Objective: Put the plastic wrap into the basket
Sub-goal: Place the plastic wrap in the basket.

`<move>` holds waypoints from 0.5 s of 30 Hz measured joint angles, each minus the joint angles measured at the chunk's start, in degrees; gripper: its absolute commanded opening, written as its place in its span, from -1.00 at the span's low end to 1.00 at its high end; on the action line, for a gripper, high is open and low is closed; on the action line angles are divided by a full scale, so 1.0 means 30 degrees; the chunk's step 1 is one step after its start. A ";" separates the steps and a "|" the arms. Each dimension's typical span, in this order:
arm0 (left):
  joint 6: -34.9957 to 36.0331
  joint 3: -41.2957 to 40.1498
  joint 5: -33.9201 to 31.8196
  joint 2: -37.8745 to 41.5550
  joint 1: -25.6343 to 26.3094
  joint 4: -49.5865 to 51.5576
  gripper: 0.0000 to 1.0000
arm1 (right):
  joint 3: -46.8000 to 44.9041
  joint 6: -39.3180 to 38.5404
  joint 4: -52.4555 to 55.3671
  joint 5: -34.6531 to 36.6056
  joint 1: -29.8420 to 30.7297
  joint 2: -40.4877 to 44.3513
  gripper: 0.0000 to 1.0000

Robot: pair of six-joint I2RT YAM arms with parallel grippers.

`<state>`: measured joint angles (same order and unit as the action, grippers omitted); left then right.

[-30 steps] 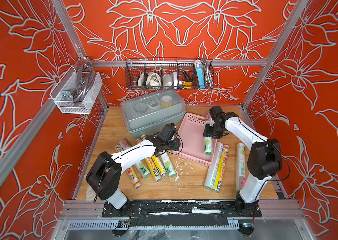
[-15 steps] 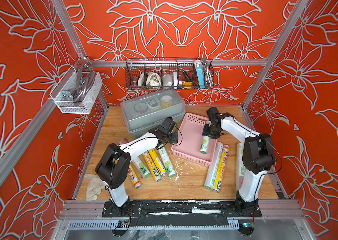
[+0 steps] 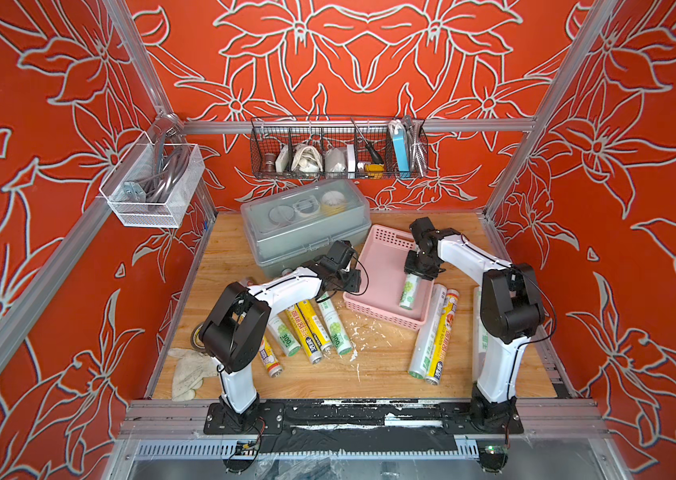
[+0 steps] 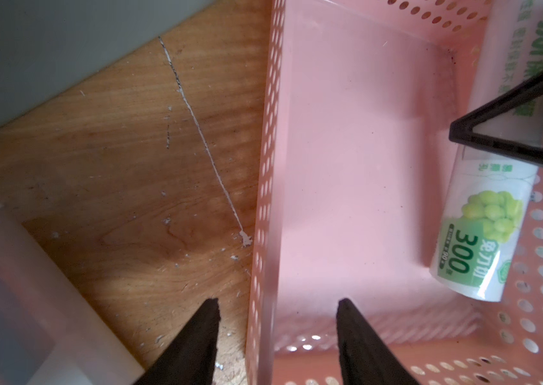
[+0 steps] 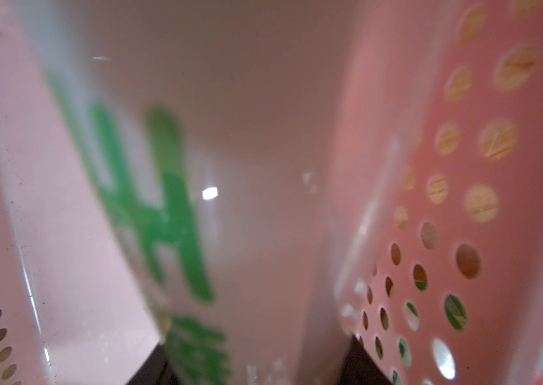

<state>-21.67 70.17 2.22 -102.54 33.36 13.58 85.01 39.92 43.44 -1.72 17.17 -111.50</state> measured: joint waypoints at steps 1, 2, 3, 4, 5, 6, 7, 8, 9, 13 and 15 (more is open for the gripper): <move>-0.0015 0.0000 0.0000 0.0000 0.0029 -0.0015 -0.01 | -0.0182 0.0015 -0.0160 -0.0015 0.0007 0.0102 -0.54; -0.0029 -0.0007 0.0000 0.0000 0.0058 -0.0044 -0.04 | -0.0335 0.0015 -0.0299 -0.0015 0.0015 0.0197 -0.55; -0.0066 -0.0044 0.0007 0.0000 0.0117 -0.0124 -0.07 | -0.0510 0.0015 -0.0423 -0.0036 0.0015 0.0306 -0.55; -0.0102 -0.0102 0.0015 0.0000 0.0168 -0.0182 -0.10 | -0.0670 0.0015 -0.0481 -0.0066 0.0015 0.0423 -0.55; -0.0124 -0.0189 0.0015 0.0000 0.0240 -0.0270 -0.12 | -0.0831 0.0015 -0.0488 -0.0095 0.0015 0.0546 -0.56; -0.0160 -0.0284 0.0022 0.0000 0.0321 -0.0299 -0.13 | -0.1056 0.0022 -0.0495 -0.0131 0.0015 0.0714 -0.56; -0.0197 -0.0415 0.0036 0.0000 0.0423 -0.0335 -0.14 | -0.1268 0.0029 -0.0437 -0.0153 0.0015 0.0874 -0.56; -0.0240 -0.0568 0.0044 0.0000 0.0525 -0.0408 -0.15 | -0.1472 0.0036 -0.0386 -0.0175 0.0029 0.1035 -0.56; -0.0313 -0.0736 0.0058 0.0000 0.0648 -0.0444 -0.17 | -0.1705 0.0044 -0.0284 -0.0197 0.0029 0.1239 -0.55; -0.0561 -0.1209 0.0007 0.0000 0.0969 -0.0495 -0.17 | -0.2674 0.0189 0.0000 -0.0510 0.0051 0.2113 -0.52; -0.0612 -0.1239 -0.0007 0.0007 0.1035 -0.0510 -0.17 | -0.2769 0.0204 0.0299 -0.0605 0.0066 0.2251 -0.50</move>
<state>-23.51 66.46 2.20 -102.52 36.47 12.05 76.71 40.53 44.34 -3.53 17.37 -104.75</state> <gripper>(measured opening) 0.416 0.497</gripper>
